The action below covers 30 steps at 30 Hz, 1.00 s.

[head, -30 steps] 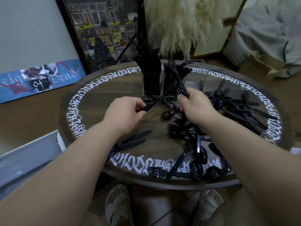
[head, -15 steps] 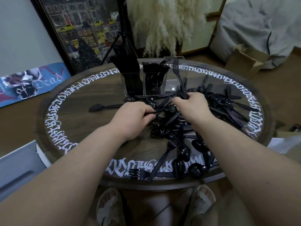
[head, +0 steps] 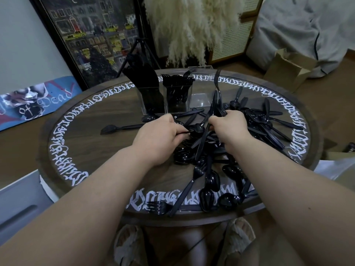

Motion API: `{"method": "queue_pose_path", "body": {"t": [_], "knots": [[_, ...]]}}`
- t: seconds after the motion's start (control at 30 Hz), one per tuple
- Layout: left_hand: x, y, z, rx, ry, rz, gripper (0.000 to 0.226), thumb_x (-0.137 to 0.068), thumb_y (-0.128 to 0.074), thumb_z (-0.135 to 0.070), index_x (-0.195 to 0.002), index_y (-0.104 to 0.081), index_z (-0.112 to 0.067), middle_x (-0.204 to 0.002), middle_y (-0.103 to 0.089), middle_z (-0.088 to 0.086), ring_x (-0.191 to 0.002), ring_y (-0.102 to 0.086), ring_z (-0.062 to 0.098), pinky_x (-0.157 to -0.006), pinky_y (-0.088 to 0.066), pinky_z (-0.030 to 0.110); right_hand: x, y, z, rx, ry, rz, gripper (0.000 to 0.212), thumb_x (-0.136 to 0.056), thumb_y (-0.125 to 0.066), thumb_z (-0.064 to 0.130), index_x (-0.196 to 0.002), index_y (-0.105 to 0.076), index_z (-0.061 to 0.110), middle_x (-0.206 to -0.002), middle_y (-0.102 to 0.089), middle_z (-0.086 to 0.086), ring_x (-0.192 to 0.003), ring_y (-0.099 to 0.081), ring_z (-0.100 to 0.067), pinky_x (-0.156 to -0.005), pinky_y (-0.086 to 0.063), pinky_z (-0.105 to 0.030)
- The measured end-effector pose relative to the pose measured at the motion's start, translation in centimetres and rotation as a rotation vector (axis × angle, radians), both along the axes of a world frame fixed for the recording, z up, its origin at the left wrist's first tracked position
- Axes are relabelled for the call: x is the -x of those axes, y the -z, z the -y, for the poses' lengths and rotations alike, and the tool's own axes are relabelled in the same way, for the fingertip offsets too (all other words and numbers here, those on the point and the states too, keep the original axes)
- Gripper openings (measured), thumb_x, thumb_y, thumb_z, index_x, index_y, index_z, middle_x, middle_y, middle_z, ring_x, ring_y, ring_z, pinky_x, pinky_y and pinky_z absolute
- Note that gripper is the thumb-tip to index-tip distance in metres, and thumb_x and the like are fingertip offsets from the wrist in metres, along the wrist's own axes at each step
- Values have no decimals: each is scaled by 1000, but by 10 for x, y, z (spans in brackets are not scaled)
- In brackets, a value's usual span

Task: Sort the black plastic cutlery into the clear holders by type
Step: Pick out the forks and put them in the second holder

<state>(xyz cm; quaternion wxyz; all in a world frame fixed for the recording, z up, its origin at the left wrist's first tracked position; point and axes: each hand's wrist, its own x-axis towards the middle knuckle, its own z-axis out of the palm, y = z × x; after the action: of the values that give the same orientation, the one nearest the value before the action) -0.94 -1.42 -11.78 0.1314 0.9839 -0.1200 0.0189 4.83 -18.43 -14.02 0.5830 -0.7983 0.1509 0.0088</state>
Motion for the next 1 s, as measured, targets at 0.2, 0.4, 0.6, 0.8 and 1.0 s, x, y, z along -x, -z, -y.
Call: {"method": "queue_pose_path", "body": {"t": [0.2,0.4,0.6,0.8,1.0], "knots": [[5,-3,-6,-1,-71,46,27,-98,-45,-40,-116,-65,-37,-103,-70,-9,-98,-62,20,-79,-49,33,2,-2,6,9,-91,28,9,-80,-58,5,-87,-61,1,-73,-58,-13,-54,-38,-19,-45,-29,-27],[6,1,-14,100,-144,-8,35,-92,-58,-40,-126,-61,-32,-110,-70,-7,-106,-62,15,-90,-46,27,6,-6,6,26,-170,20,6,-83,-59,6,-87,-61,4,-68,-59,-7,-47,-38,-14,-42,-30,-25],[6,5,-15,257,-140,-171,33,-99,-44,-37,-126,-60,-27,-102,-70,-11,-105,-61,5,-86,-38,14,5,-5,3,-22,-206,-11,9,-84,-64,11,-91,-59,11,-72,-63,-6,-44,-40,-10,-41,-31,-21],[4,7,-12,585,-184,-158,38,-98,-41,-6,-127,-49,-29,-87,-69,-6,-72,-68,1,-77,-56,28,1,-7,-6,-309,-166,-16,12,-83,-69,9,-83,-58,12,-71,-58,-7,-36,-31,-7,-37,-23,-21],[4,3,-3,770,-260,-357,32,-98,-30,-1,-109,-54,-20,-86,-60,6,-72,-68,20,-69,-54,38,5,-11,-16,-467,-141,18,14,-85,-68,7,-78,-56,12,-69,-61,-8,-32,-32,-5,-35,-22,-18]]}}
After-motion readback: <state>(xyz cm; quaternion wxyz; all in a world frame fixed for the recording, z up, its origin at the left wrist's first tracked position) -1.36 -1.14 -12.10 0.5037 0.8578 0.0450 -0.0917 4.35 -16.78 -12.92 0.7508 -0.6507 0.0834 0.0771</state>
